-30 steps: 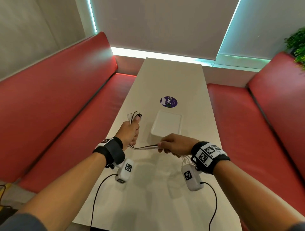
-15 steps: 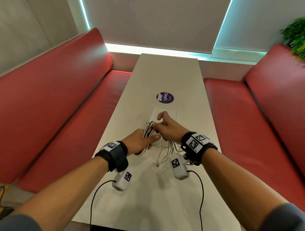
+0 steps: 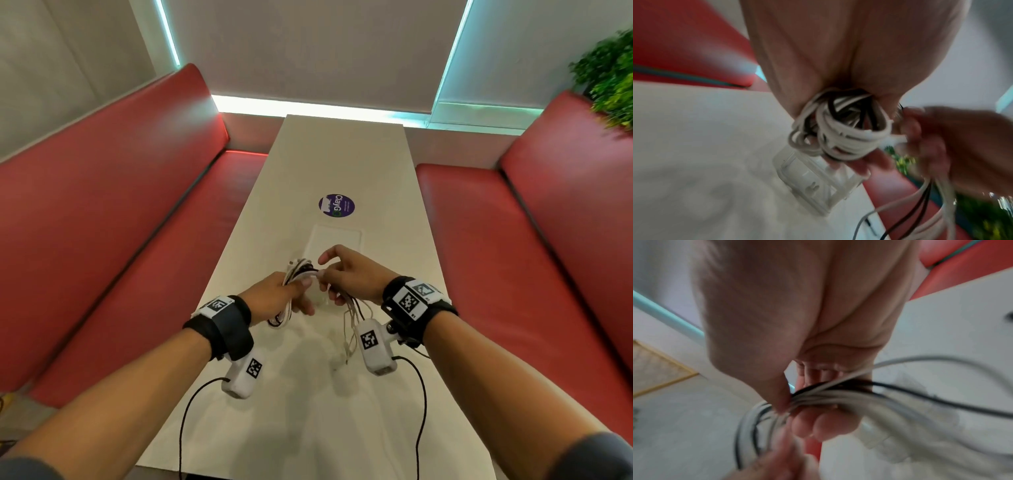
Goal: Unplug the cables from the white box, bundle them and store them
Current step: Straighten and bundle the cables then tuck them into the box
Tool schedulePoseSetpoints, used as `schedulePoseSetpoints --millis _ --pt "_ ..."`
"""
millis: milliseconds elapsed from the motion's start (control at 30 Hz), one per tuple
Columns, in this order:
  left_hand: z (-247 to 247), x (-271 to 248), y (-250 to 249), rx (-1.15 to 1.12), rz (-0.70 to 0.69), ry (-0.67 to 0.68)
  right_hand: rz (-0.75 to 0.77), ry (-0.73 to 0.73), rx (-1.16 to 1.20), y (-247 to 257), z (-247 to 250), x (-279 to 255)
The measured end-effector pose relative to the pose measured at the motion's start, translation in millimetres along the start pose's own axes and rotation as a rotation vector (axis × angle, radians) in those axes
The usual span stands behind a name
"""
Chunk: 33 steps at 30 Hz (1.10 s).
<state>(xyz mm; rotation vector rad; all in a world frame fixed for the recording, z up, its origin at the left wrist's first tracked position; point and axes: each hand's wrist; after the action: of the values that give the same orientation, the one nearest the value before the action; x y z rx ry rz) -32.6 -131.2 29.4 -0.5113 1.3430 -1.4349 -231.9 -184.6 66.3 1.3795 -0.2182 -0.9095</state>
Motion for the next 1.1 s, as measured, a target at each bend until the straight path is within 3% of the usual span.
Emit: schedulePoseSetpoints --millis 167,267,367,567,700,833,967,1100 --pt "8.1 2.0 3.1 -0.459 0.017 -0.248 0.027 -0.01 -0.216 -21.2 -2.0 -4.6" --pt "8.3 5.8 0.5 -0.599 0.035 -0.305 0.031 -0.004 -0.261 -23.0 -17.7 -2.1" --pt "-2.7 11.0 -4.3 -0.684 0.045 -0.34 0.065 -0.102 -0.44 -19.6 -35.9 5.1" --pt "-26.2 11.3 -13.0 -0.491 0.048 -0.33 0.133 -0.106 -0.359 -6.9 -53.4 9.3" --pt "-26.6 14.4 -13.5 -0.285 0.076 -0.312 0.142 -0.002 -0.575 0.1 -50.8 6.1" --pt "-24.5 19.8 -10.2 -0.323 0.132 -0.295 0.152 0.04 -0.609 -0.2 -54.0 6.2" --pt "-25.0 23.5 -11.6 -0.293 0.135 -0.393 0.104 0.034 -0.64 -0.2 -49.0 4.7" --pt "-15.5 30.2 -16.4 -0.418 0.108 -0.532 0.11 0.049 -0.641 2.7 -52.9 5.1"
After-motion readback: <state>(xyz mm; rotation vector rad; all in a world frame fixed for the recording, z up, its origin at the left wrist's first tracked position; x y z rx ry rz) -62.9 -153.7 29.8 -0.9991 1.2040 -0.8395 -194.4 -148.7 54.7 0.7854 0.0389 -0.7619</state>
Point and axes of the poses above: each hand's wrist, its own x-axis towards the middle knuckle, its own z-axis out of the back of the hand, y = z × x, and after that the axes turned 7 degrees about y, right-handed
